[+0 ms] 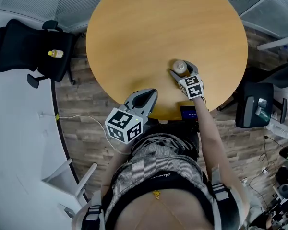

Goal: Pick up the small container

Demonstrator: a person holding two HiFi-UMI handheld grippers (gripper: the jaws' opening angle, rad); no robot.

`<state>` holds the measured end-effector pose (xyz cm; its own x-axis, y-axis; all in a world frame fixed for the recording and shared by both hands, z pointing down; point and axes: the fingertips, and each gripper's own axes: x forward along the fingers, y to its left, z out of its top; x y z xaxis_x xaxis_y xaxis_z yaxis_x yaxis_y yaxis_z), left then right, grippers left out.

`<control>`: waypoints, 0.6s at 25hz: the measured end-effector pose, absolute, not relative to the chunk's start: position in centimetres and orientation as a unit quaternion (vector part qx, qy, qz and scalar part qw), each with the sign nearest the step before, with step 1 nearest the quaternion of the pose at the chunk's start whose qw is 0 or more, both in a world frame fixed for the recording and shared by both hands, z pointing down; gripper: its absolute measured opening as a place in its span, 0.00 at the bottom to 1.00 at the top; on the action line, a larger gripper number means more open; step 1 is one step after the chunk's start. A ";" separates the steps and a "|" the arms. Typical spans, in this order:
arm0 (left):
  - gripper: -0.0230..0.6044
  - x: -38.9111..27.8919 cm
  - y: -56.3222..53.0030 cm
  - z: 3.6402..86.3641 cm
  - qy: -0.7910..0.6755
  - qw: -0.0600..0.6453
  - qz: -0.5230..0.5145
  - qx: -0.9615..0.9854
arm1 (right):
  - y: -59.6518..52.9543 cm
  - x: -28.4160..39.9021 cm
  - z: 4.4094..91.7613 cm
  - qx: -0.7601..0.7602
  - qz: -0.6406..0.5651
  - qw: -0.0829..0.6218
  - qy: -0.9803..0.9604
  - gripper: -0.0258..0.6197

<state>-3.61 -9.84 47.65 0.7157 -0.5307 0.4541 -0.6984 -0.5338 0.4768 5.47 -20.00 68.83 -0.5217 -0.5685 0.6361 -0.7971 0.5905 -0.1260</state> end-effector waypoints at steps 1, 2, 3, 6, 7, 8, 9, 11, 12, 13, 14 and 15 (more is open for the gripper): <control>0.04 -3.6 -9.8 47.6 -0.354 0.327 0.127 0.867 | -20.0 5.5 68.8 0.400 0.205 0.278 -0.849 0.56; 0.04 -3.6 -9.8 47.5 -0.355 0.326 0.127 0.867 | -20.0 5.5 68.9 0.399 0.205 0.279 -0.849 0.56; 0.04 -3.6 -9.8 47.5 -0.355 0.325 0.126 0.867 | -20.0 5.5 68.9 0.399 0.205 0.280 -0.849 0.56; 0.04 -3.5 -9.6 47.3 -0.357 0.323 0.124 0.868 | -19.9 5.7 69.1 0.400 0.204 0.280 -0.849 0.56; 0.04 -3.5 -9.6 47.3 -0.357 0.322 0.124 0.868 | -19.8 5.8 69.1 0.400 0.204 0.280 -0.849 0.56; 0.04 -3.5 -9.5 47.2 -0.358 0.322 0.123 0.868 | -19.8 5.8 69.1 0.399 0.204 0.280 -0.849 0.56; 0.04 -3.5 -9.5 47.2 -0.358 0.322 0.123 0.868 | -19.9 5.8 69.0 0.399 0.203 0.279 -0.849 0.56; 0.04 -3.5 -9.5 47.2 -0.358 0.321 0.123 0.868 | -19.9 5.8 68.9 0.398 0.203 0.280 -0.850 0.56; 0.04 -3.5 -9.4 47.1 -0.357 0.321 0.123 0.868 | -19.9 5.8 68.9 0.398 0.203 0.281 -0.849 0.56; 0.04 -3.5 -9.4 47.1 -0.357 0.321 0.124 0.868 | -19.9 5.7 68.9 0.397 0.203 0.282 -0.849 0.56; 0.04 -3.6 -9.4 47.2 -0.357 0.321 0.124 0.868 | -19.9 5.7 68.9 0.397 0.204 0.284 -0.849 0.56; 0.04 -3.6 -9.4 47.2 -0.357 0.320 0.125 0.868 | -19.9 5.7 69.0 0.396 0.204 0.285 -0.848 0.56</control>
